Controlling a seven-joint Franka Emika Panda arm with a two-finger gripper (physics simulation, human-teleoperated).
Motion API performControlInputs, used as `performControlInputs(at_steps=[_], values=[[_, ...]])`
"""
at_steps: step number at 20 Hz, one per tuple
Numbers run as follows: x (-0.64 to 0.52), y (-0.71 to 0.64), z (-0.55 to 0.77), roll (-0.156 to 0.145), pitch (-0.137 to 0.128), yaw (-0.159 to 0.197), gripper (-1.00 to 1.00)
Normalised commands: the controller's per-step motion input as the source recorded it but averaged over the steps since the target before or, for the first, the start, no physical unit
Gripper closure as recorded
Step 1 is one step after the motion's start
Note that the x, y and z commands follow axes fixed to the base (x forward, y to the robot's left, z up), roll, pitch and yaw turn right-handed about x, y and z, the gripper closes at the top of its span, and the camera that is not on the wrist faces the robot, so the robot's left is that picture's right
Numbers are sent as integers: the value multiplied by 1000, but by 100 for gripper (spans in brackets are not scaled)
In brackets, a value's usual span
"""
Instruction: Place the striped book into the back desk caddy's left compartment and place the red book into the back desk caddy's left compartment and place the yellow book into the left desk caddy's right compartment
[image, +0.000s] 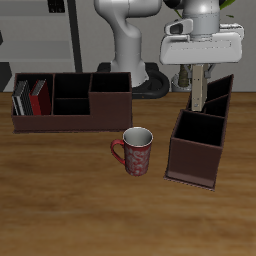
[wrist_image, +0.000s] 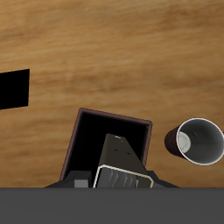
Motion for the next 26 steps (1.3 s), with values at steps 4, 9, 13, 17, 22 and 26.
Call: performControlInputs(at_steps=[4,9,13,17,22,26], values=[[308,-24,-175,-24,21,-45,100],[155,-78,-233,4,38,-43,100],[62,258,-423,52,57,2,100],[69,83,-248,22,27,-8,100],[42,-36,-278,3,29,-6,100],[33,15,-403,4,52,0,100]])
